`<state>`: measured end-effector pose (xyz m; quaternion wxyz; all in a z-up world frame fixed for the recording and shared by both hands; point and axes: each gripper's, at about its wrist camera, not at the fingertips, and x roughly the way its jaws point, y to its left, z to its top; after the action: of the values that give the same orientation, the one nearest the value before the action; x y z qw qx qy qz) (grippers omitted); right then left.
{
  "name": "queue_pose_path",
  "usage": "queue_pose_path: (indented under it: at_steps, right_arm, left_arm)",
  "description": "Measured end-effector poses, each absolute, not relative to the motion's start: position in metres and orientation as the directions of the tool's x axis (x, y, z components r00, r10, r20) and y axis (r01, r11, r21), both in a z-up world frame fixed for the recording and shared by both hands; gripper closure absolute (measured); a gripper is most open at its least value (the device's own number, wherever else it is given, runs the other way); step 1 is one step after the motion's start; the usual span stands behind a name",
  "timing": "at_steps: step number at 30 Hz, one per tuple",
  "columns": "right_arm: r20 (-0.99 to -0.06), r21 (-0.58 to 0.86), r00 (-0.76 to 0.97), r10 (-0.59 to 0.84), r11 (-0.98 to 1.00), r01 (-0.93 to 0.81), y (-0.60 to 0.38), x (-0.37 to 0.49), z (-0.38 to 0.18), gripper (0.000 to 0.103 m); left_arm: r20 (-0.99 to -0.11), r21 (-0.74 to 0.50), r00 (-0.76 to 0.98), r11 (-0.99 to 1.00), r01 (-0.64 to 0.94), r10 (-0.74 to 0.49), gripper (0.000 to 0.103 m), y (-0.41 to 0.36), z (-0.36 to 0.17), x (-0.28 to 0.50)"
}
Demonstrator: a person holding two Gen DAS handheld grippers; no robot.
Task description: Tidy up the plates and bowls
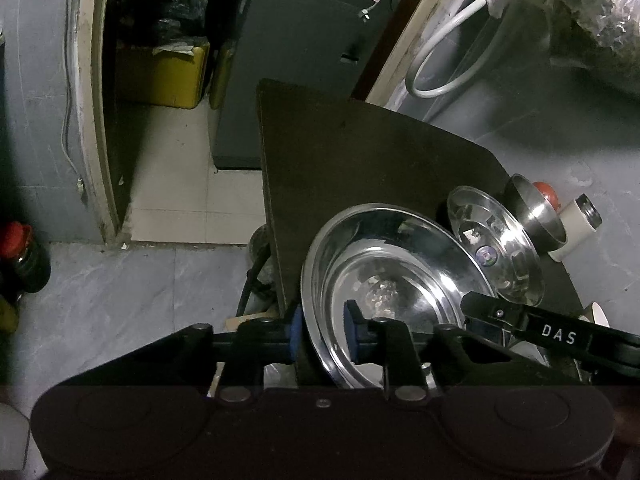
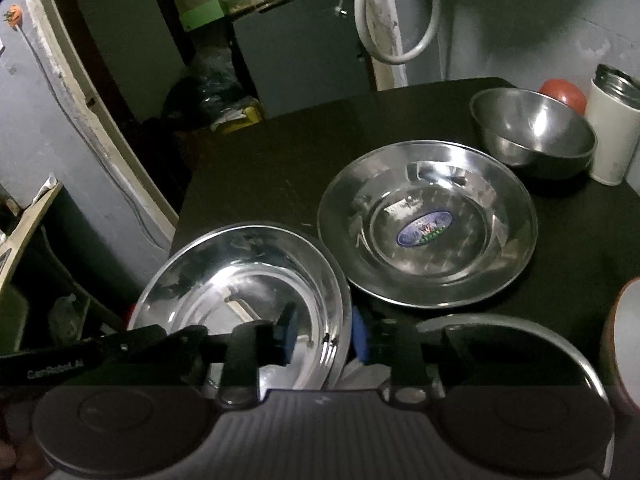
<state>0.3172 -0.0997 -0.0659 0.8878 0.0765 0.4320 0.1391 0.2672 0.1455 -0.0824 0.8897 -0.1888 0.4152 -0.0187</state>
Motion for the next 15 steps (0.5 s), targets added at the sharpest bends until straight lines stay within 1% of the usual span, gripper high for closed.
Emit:
queue_pose_path:
  at_steps: [2, 4, 7, 15]
  right_arm:
    - [-0.747, 0.252, 0.590, 0.306, 0.952, -0.175, -0.100, 0.317, -0.066, 0.079]
    - [-0.745, 0.261, 0.590, 0.310, 0.950, -0.170, -0.102, 0.316, -0.066, 0.080]
    - [-0.742, 0.263, 0.591, 0.317, 0.948, -0.178, -0.102, 0.315, -0.065, 0.082]
    - [-0.709, 0.290, 0.614, 0.348, 0.937, -0.197, -0.109, 0.301, -0.052, 0.083]
  left_arm:
    - [-0.734, -0.339, 0.655, 0.933, -0.125, -0.179, 0.085, 0.146, -0.083, 0.266]
    - [-0.736, -0.335, 0.654, 0.934, -0.128, -0.174, 0.087, 0.146, -0.083, 0.266]
    - [-0.736, -0.339, 0.655, 0.930, -0.140, -0.170, 0.087, 0.149, -0.082, 0.264]
    - [-0.717, -0.313, 0.682, 0.941, -0.131, -0.144, 0.087, 0.144, -0.067, 0.256]
